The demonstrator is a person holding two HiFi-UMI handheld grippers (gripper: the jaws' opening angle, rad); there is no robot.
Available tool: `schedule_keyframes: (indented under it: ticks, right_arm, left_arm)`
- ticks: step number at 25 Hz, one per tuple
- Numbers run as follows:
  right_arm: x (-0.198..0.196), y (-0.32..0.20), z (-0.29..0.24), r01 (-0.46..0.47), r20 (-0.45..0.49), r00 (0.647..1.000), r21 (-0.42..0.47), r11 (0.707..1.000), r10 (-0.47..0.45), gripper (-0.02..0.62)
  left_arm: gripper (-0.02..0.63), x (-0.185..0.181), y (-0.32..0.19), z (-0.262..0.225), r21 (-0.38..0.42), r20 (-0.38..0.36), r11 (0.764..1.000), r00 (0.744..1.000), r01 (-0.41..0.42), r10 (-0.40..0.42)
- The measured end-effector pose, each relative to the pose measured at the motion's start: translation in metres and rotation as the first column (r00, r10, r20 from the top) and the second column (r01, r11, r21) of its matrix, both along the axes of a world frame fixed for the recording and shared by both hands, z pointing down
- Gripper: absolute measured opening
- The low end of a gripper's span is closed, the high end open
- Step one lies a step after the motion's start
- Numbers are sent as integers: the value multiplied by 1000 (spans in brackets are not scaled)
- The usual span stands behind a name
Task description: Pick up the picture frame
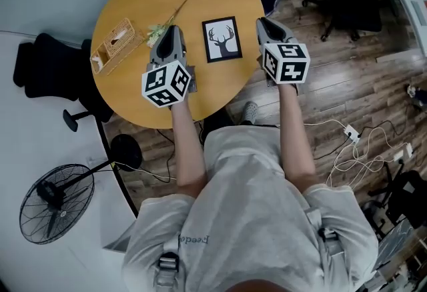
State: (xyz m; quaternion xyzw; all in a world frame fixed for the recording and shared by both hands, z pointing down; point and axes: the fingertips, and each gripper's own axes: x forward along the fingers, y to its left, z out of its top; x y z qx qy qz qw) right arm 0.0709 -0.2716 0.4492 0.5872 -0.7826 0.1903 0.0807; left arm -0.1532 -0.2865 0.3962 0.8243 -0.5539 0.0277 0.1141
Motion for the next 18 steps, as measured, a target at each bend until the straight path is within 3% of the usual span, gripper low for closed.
schedule_keyframes:
  ticks: [5,8,18]
  right_arm:
    - [5,-2,-3,-20,-18,1000,6,1000,20,59]
    - [6,-5,-1,-26,-22,999,-2,1000,26,124]
    - [-6,-25,12,-37,-5,999,-37,999,37,155]
  left_arm:
    - [37,3,-9,-1,5,9,1000,1000,-8,8]
    - [143,4,-15,1,-5,21,1000,1000,-11,11]
    - [152,0,-38,18,-46,46,998,998,-30,33]
